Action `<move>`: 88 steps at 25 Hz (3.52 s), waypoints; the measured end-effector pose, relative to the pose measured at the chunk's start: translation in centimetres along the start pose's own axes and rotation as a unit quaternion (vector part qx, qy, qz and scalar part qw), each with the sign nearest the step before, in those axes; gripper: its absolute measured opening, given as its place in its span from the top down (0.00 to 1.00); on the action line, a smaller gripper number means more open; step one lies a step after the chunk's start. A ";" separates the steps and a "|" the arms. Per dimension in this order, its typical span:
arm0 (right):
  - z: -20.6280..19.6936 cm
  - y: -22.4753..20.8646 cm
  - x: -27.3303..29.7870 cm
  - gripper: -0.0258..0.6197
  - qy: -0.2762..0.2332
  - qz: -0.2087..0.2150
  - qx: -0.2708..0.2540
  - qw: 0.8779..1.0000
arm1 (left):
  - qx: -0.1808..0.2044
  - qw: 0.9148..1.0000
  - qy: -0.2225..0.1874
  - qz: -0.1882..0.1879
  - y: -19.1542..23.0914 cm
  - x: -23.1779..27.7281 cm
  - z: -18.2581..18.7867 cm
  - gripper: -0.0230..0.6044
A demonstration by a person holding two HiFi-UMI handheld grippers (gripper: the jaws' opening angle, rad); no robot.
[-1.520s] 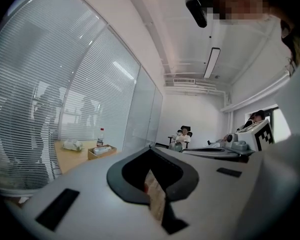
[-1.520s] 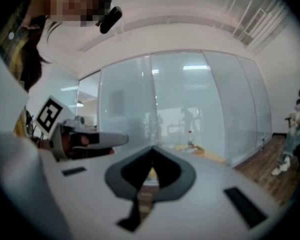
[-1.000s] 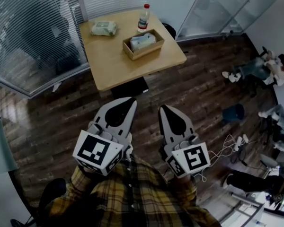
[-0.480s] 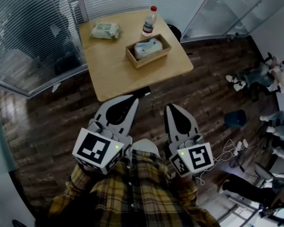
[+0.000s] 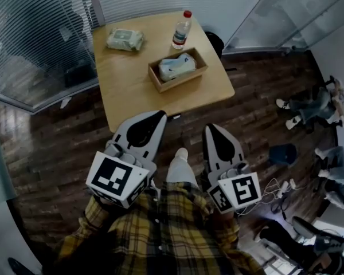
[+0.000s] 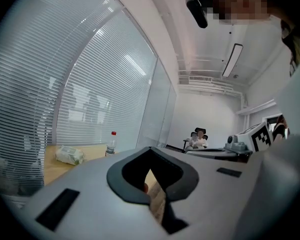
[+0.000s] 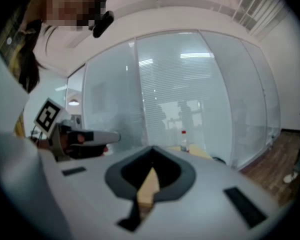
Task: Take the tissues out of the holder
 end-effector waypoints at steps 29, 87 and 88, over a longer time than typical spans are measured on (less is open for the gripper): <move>2.5 -10.6 8.4 0.94 0.051 0.176 -0.008 0.983 | -0.029 0.989 -0.023 0.141 0.8 12.0 1.4 0.95; 6.0 -14.9 28.0 0.94 0.098 0.308 -0.024 0.946 | -0.078 0.971 -0.018 0.227 13.9 22.6 4.3 0.69; 6.0 -15.0 28.0 0.94 0.098 0.307 -0.023 0.946 | -0.075 0.972 -0.014 0.222 13.7 22.7 4.2 0.67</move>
Point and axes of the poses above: the fingertips, and each gripper's own axes: x forward along the fingers, y to its left, z out of its top, the point moved 2 cm from there along -x, backward along the fingers, and after that the axes turned 2 degrees about -z, right-handed, at the moved point
